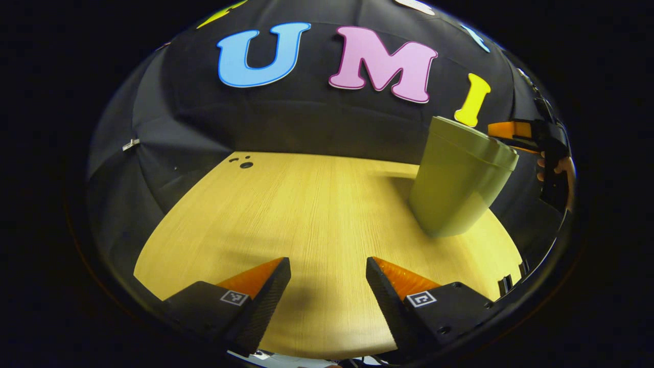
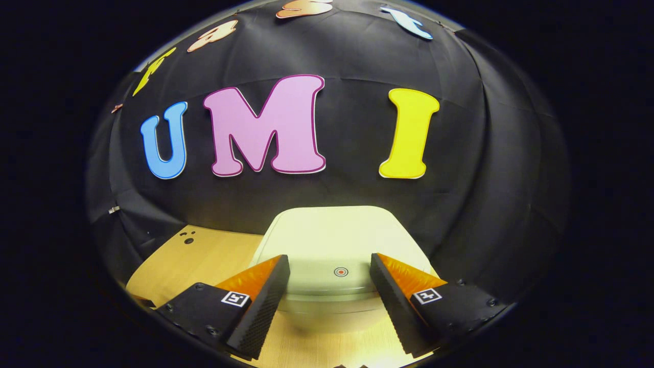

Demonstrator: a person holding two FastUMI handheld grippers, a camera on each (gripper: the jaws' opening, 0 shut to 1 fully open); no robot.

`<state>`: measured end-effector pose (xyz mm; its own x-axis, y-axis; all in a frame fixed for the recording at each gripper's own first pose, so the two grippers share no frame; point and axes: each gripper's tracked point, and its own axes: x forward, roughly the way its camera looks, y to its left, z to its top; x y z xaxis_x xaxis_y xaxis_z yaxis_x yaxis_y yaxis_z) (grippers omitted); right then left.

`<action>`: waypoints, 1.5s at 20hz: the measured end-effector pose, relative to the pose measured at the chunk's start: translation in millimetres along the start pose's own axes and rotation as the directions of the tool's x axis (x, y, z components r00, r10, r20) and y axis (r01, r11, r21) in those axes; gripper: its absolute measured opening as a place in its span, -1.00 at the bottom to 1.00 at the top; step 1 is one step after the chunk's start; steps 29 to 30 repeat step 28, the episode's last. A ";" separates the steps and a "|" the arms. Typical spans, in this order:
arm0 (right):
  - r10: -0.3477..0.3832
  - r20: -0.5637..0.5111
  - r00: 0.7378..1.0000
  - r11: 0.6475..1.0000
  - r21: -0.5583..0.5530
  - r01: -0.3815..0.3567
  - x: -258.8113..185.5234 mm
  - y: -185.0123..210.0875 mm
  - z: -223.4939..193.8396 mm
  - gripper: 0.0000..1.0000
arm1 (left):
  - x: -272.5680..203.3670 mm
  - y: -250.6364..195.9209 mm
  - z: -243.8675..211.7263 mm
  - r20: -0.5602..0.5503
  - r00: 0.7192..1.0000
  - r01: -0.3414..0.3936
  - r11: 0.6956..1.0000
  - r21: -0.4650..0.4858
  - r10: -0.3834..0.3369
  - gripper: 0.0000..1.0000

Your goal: Press the lid of the desktop garbage bin to open it, pick up the crumpled paper on the desktop and throw it into the bin, then pick up the pop can on the desktop and drop it into the bin, and finally close the garbage bin lid.

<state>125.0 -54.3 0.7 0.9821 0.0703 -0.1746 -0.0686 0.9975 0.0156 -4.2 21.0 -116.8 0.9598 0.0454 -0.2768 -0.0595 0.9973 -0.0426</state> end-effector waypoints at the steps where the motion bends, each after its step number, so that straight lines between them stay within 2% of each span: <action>1: 0.007 -0.001 1.000 1.000 0.010 -0.007 -4.0 2.1 0.3 0.99 | -2.6 -2.6 5.1 0.014 1.000 0.007 1.000 0.004 -0.007 0.93; 5: 0.022 0.035 0.999 1.000 0.018 -0.022 -23.0 16.9 7.8 0.99 | -19.7 -5.2 27.0 0.076 0.997 0.016 1.000 0.003 -0.016 0.92; 7: 0.032 0.074 0.997 0.999 -0.005 -0.032 -43.3 24.5 9.6 0.98 | -32.2 0.9 39.3 0.119 0.993 -0.005 1.000 0.001 0.005 0.92; 14: 0.079 0.182 0.980 0.997 -0.009 -0.078 -113.1 68.4 10.6 0.98 | -94.8 24.6 82.7 0.274 0.959 -0.048 0.993 -0.107 0.076 0.92; 22: 0.161 0.133 0.978 0.987 -0.011 -0.161 -156.9 105.3 -35.4 0.98 | -137.4 44.1 68.4 0.340 0.933 -0.104 0.993 -0.052 0.115 0.92; 30: 0.174 0.093 0.980 0.985 -0.023 -0.173 -174.1 113.6 -57.5 0.98 | -147.3 30.9 50.4 0.330 0.942 -0.057 0.997 -0.046 0.069 0.92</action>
